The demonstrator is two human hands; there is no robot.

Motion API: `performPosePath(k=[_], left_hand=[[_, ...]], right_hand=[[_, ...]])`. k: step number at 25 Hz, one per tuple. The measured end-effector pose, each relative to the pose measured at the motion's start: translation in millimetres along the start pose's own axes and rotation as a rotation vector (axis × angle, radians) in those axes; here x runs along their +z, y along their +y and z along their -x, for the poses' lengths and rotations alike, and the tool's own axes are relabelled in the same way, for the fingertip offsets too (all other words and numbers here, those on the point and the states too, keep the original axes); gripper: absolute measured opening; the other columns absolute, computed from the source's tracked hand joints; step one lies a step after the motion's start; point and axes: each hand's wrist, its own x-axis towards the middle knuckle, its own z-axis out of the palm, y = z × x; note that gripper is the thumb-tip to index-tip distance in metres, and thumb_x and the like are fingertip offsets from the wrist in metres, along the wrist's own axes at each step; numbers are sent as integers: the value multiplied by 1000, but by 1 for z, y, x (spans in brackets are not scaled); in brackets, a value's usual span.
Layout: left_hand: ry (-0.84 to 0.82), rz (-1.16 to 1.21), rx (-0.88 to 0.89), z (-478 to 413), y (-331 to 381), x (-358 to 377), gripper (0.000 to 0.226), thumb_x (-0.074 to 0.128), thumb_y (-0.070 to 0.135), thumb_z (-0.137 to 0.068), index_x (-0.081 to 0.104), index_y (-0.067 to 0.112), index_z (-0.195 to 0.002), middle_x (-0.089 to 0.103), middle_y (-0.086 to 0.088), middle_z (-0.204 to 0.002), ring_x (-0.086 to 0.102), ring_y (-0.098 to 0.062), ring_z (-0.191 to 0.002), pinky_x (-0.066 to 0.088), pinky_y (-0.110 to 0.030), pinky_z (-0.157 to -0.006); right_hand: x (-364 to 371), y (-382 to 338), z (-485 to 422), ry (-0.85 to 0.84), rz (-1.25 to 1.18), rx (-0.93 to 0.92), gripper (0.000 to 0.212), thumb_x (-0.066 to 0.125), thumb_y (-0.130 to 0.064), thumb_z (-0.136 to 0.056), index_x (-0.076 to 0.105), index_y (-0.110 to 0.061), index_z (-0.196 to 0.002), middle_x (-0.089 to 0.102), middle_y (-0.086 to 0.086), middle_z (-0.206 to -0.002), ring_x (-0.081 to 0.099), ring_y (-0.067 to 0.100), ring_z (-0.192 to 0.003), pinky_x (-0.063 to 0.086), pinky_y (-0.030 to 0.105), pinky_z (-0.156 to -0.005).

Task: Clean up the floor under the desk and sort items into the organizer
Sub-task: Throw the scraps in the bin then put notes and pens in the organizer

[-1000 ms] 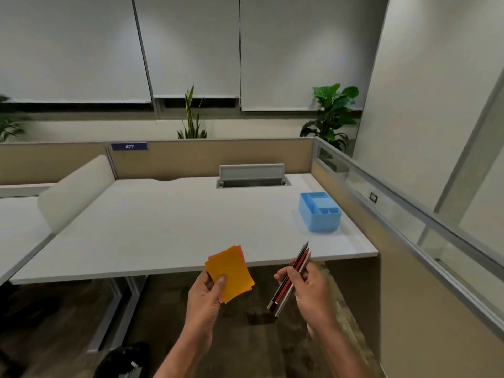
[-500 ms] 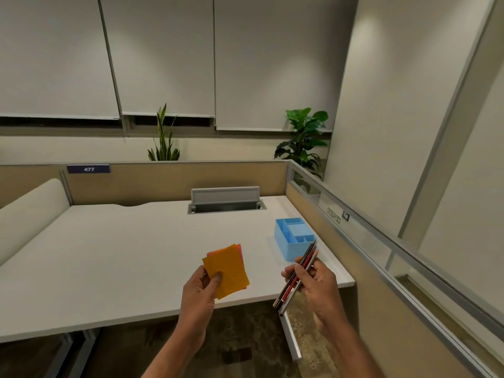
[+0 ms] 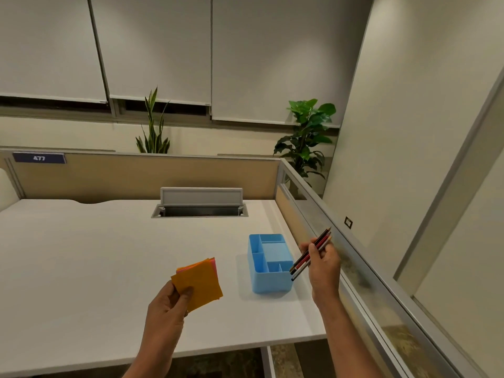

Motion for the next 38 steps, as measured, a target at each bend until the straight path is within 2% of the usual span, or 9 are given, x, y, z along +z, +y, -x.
performPosePath(k=[6,10,17,22,26,30,32,35,38], left_hand=[[32,-46,-48,-38,-29,47,25,57,10,-97,54,24,-119,65,-11,-109,58,-32,-104,46,-39,-83],[40,-57,-63,-58,-45,62,36,56,11,-98,53,18,-133,63,-12,-112,56,-31,-107,47,-42,-89],[53,-65,-93,-76,-62,76,43,56,13,-98,50,12,-141,63,-10,-116,58,-33,-112,49,-49,-95],[50,-27,-129,-81,-69,82,44,56,15,-99,50,12,-142,63,-9,-117,58,-31,-109,49,-46,-92],[55,-24,-142,-90,-69,87,43,56,18,-99,50,12,-141,63,-10,-121,59,-31,-108,50,-43,-88],[32,-49,-153,-101,-66,98,48,55,23,-99,46,15,-146,61,-9,-133,59,-34,-116,49,-45,-96],[16,-66,-160,-106,-64,102,48,55,25,-99,45,17,-146,60,-8,-135,60,-34,-116,49,-45,-96],[-25,-90,-167,-113,-61,107,51,56,28,-98,43,17,-147,59,-6,-137,60,-33,-116,50,-45,-98],[-79,-124,-167,-118,-61,111,55,57,30,-97,41,18,-148,58,-2,-138,60,-28,-116,52,-43,-96]], right_hand=[[11,53,-79,-98,30,-1,16,47,-16,-102,57,-11,-114,72,5,-102,69,16,-100,55,24,-81],[19,85,-99,-149,64,14,16,47,-16,-102,59,-13,-113,72,3,-103,67,15,-101,53,14,-67],[32,122,-112,-218,110,69,18,51,-14,-100,62,-28,-99,72,4,-105,65,15,-105,49,19,-74],[32,147,-116,-201,197,144,3,63,-17,-95,65,-19,-95,71,2,-98,66,22,-103,51,20,-71],[27,142,-114,-113,257,102,28,63,-20,-94,57,-16,-122,64,3,-120,61,20,-114,53,14,-71],[36,111,-97,40,364,-155,46,61,-35,-94,48,-22,-136,53,-11,-130,51,4,-119,54,12,-76],[51,99,-80,-182,328,-158,32,63,-36,-93,60,-24,-122,64,-13,-118,61,2,-106,55,17,-80],[74,97,-51,-650,291,58,27,67,-42,-89,67,-28,-112,70,-13,-104,65,3,-99,54,21,-83],[87,110,-36,-775,307,130,36,68,-48,-86,67,-29,-116,69,-14,-109,64,8,-103,56,26,-87]])
